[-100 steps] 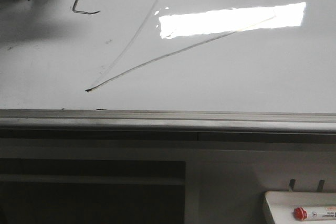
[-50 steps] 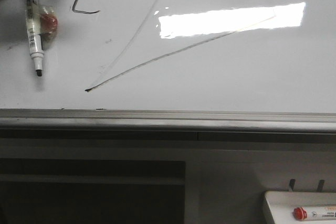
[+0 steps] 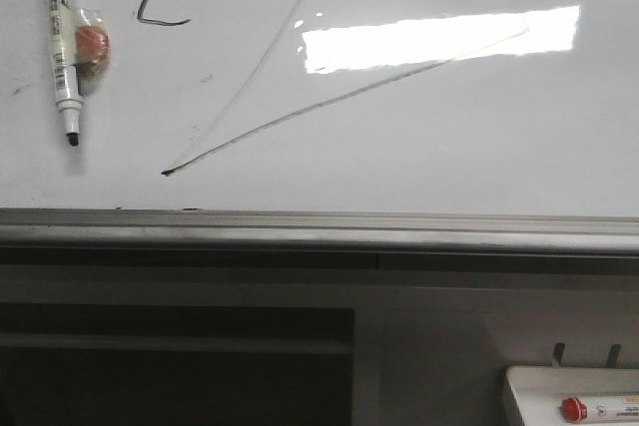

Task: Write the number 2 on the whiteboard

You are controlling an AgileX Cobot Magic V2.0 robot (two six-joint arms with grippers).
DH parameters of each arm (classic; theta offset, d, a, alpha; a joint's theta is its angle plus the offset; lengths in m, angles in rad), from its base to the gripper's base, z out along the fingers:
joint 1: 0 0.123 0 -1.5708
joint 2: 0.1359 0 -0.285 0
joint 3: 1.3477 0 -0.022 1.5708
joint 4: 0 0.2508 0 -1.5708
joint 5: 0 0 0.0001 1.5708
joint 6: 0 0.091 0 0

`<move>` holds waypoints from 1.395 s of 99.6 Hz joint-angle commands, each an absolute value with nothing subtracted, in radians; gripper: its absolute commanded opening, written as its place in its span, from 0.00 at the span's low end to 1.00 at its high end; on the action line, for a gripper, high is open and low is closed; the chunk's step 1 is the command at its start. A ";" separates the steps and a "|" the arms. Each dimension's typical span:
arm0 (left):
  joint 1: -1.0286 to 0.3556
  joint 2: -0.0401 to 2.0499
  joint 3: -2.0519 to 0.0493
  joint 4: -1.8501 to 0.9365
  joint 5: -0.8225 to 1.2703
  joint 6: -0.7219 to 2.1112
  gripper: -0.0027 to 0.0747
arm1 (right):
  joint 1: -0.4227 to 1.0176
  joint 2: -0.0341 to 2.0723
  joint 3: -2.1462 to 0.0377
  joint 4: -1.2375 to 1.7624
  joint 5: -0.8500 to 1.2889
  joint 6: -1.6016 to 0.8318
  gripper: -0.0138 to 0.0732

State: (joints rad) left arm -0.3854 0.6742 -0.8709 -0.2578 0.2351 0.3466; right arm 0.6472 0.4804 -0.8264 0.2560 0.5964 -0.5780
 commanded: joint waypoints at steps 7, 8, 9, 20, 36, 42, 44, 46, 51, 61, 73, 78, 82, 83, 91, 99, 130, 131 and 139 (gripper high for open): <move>-0.383 0.507 -0.794 -0.224 0.362 0.338 0.01 | 0.643 0.379 -0.717 -0.044 0.514 -0.263 0.08; -0.383 0.491 -0.780 -0.226 0.367 0.338 0.01 | 0.643 0.367 -0.702 -0.066 0.514 -0.250 0.08; -0.383 0.483 -0.772 -0.228 0.375 0.338 0.01 | 0.643 0.361 -0.694 -0.087 0.512 -0.225 0.08; -0.383 0.361 -0.631 -0.281 0.384 0.337 0.01 | 0.643 0.251 -0.553 -0.207 0.447 -0.090 0.08; -0.383 0.196 -0.431 -0.379 0.332 0.337 0.01 | 0.643 0.086 -0.348 -0.269 0.352 -0.065 0.08; -0.383 0.179 -0.406 -0.382 0.332 0.337 0.01 | 0.643 0.072 -0.333 -0.267 0.352 -0.065 0.08; -0.383 0.177 -0.401 -0.382 0.332 0.337 0.01 | 0.643 0.071 -0.331 -0.267 0.352 -0.065 0.08; -0.383 0.175 -0.395 -0.382 0.332 0.337 0.01 | 0.643 0.071 -0.329 -0.267 0.354 -0.065 0.08; -0.383 0.175 -0.384 -0.382 0.334 0.337 0.01 | 0.643 0.071 -0.327 -0.267 0.355 -0.065 0.08; -0.383 0.175 -0.366 -0.382 0.332 0.337 0.01 | 0.643 0.071 -0.323 -0.267 0.366 -0.065 0.08; -0.383 0.175 -0.356 -0.382 0.333 0.337 0.01 | 0.643 0.071 -0.323 -0.267 0.369 -0.065 0.08; -0.383 0.175 -0.351 -0.382 0.333 0.337 0.01 | 0.643 0.071 -0.323 -0.267 0.369 -0.065 0.08; -0.383 0.175 -0.350 -0.382 0.333 0.337 0.01 | 0.643 0.071 -0.323 -0.267 0.369 -0.065 0.08; -0.383 0.175 -0.350 -0.382 0.333 0.337 0.01 | 0.643 0.071 -0.323 -0.267 0.369 -0.065 0.08; -0.383 0.175 -0.349 -0.382 0.333 0.337 0.01 | 0.643 0.071 -0.323 -0.267 0.369 -0.065 0.08; -0.383 0.175 -0.349 -0.382 0.333 0.337 0.01 | 0.643 0.071 -0.323 -0.267 0.369 -0.065 0.08; -0.342 0.097 -0.220 -0.275 0.090 0.349 0.01 | 0.643 0.071 -0.323 -0.267 0.369 -0.065 0.08; -0.336 0.092 -0.208 -0.269 0.081 0.349 0.01 | 0.643 0.071 -0.323 -0.267 0.369 -0.065 0.08; -0.289 0.028 -0.137 -0.220 -0.011 0.347 0.01 | 0.643 0.071 -0.323 -0.267 0.369 -0.065 0.08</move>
State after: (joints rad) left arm -0.3283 0.0687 -0.1694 -0.2667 0.1610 0.3466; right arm 0.6472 0.0610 -0.3008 -0.2461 0.4457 -0.0669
